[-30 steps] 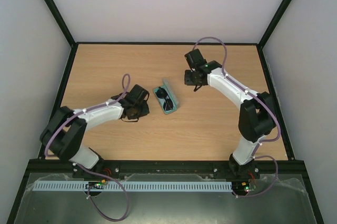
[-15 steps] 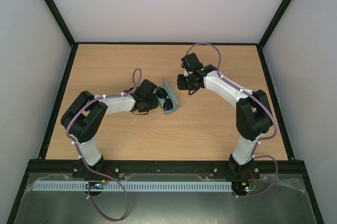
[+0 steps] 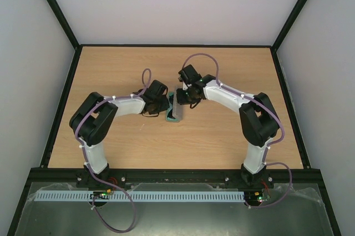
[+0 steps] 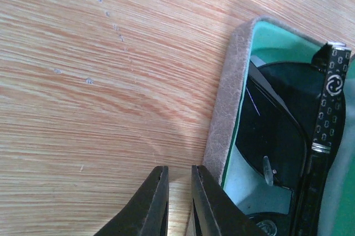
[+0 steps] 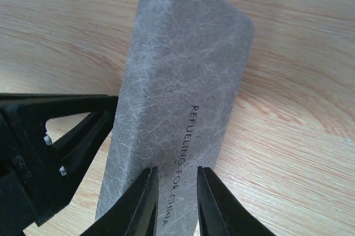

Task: Organize the sunglasses
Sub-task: Adjust the sunglasses case at the center of the board, then close the sunglasses case at the center of the board.

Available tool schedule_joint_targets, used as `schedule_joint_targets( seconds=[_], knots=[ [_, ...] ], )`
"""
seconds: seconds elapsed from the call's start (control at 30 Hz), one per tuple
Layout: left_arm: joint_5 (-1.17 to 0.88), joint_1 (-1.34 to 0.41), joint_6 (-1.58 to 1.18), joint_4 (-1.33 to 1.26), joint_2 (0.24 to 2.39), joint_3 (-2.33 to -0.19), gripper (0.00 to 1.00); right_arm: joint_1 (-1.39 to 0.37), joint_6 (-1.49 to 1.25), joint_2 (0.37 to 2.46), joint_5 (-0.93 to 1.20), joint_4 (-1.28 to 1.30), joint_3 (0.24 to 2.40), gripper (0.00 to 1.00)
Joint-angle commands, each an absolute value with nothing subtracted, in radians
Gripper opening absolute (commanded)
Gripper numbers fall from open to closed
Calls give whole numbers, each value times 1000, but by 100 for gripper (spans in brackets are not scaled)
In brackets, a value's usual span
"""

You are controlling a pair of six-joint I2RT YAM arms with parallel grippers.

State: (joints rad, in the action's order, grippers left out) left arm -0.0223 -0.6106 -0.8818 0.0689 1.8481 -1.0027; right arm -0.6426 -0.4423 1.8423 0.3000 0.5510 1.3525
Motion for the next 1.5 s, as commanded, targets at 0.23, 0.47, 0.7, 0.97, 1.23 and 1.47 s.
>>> schedule_joint_targets(
  seconds=[0.23,0.47,0.7,0.97,1.23,1.47],
  knots=[
    [-32,-603,-888,64,1863,-929,13,-672,-442,1891,290,532,1330,21],
    [-49,-599,-890,13,1844,-869,13,-683,-442,1917,279,531,1339,21],
    [-24,-564,-900,-8,1747,-763,13,-699,-441,1922,250,557,1364,22],
    [-22,-511,-888,-12,1649,-661,14,-715,-442,1931,218,583,1385,26],
    [-31,-511,-887,-21,1639,-654,14,-720,-443,1896,156,646,1429,29],
    [-27,-511,-884,5,1595,-654,14,-719,-448,1854,151,672,1463,34]
  ],
)
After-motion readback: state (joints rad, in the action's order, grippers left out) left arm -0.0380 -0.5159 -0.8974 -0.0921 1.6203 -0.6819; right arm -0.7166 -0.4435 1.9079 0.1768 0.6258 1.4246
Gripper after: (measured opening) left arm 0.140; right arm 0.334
